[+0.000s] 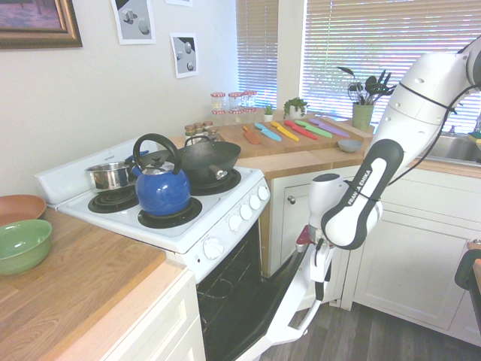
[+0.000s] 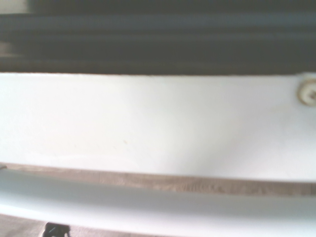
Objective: Close the oven
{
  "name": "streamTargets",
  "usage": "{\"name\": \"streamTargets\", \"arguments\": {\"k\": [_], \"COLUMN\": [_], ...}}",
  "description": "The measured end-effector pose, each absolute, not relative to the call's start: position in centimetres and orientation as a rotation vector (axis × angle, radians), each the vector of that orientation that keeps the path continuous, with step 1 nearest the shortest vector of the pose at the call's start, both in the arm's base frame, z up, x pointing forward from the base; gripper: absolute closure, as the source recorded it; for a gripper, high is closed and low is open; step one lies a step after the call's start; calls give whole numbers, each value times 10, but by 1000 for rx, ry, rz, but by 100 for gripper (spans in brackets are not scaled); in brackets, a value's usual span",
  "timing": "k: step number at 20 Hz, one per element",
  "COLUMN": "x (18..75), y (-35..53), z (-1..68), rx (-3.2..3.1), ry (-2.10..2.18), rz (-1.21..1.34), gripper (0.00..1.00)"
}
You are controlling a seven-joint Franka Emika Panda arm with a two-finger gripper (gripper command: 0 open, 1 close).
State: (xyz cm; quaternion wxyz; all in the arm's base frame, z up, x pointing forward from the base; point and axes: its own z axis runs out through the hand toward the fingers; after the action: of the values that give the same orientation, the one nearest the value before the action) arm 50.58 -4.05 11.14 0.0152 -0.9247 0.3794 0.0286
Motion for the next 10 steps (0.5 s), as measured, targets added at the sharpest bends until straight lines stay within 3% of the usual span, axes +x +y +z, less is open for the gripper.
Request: {"name": "streamTargets", "arguments": {"k": [10], "x": [537], "y": [-9], "z": [104], "rx": [-2889], "ry": [1117], "rz": [-157], "gripper": [0]}}
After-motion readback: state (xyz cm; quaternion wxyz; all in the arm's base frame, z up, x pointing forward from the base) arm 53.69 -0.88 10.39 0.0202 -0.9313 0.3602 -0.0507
